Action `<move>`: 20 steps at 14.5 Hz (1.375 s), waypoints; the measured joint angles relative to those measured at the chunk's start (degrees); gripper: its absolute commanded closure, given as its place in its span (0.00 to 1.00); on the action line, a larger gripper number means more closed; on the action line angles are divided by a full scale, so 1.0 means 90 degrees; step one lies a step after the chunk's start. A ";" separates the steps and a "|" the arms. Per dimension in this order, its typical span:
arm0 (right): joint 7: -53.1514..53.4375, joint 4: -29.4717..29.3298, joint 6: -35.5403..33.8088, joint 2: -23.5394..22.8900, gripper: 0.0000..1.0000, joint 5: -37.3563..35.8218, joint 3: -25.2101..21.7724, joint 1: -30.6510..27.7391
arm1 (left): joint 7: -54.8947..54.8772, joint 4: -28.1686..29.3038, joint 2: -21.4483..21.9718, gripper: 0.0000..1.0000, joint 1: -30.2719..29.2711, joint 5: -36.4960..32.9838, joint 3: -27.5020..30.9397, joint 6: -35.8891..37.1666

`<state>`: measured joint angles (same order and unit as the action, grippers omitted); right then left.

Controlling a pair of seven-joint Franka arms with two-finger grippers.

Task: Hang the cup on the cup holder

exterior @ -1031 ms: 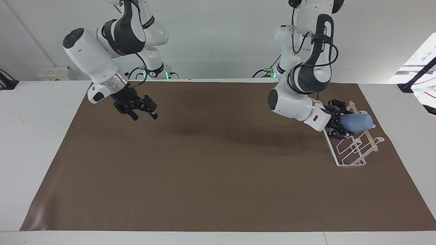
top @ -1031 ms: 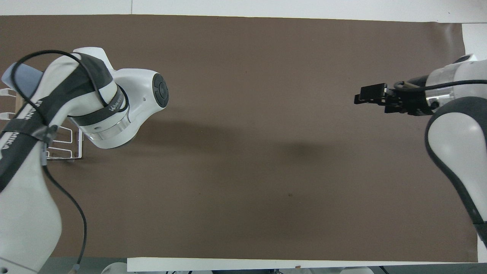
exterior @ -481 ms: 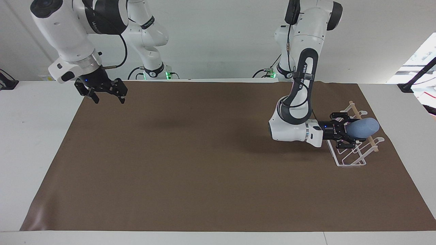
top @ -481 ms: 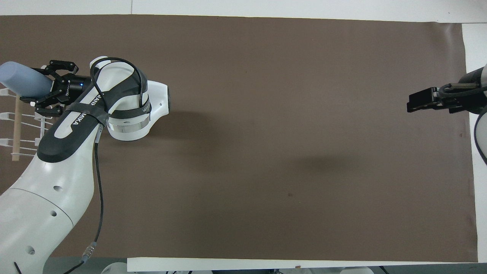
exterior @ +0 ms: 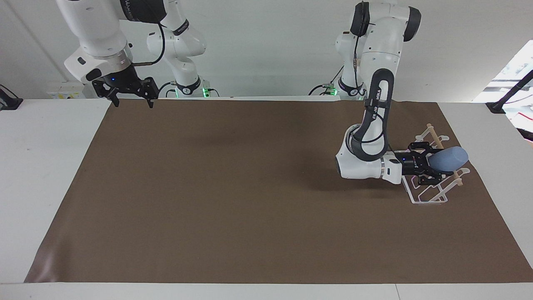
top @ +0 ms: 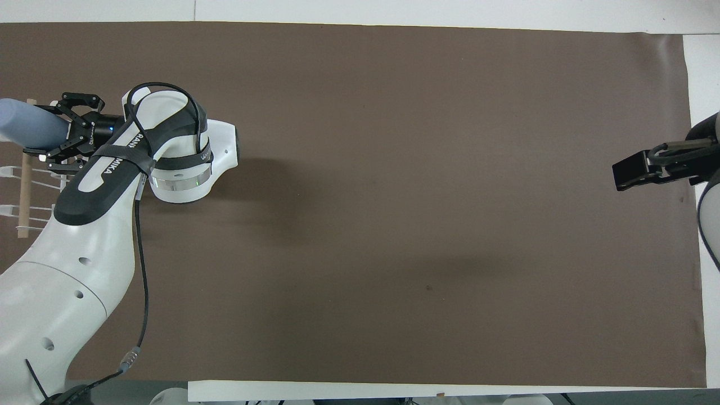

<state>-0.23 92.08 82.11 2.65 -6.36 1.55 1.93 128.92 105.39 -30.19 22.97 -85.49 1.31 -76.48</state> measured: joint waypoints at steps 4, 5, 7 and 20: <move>-0.0244 0.0032 0.0000 -0.0014 0.01 0.0410 -0.0068 -0.0097 | 0.0082 -0.0005 -0.0091 0.00 0.0000 0.0027 -0.0052 -0.0319; -0.0268 0.0037 0.0000 -0.0014 0.01 0.0620 -0.0082 -0.0195 | 0.0081 -0.0007 -0.0091 0.00 -0.0001 0.0029 -0.0054 -0.0428; -0.0318 0.0037 0.0000 -0.0014 0.01 0.0811 -0.0104 -0.0339 | -0.0014 -0.0086 -0.0091 0.00 -0.0008 0.0061 -0.0053 -0.0618; -0.0348 0.0035 0.0000 -0.0010 0.01 0.0822 -0.0120 -0.0342 | -0.5242 -0.0736 0.2758 0.00 -0.0600 0.4496 -0.0040 -0.1518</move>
<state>-3.36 92.40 82.11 2.56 1.04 0.46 -1.15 81.74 98.77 -5.37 17.57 -45.03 0.95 -90.15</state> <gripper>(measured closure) 0.004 0.000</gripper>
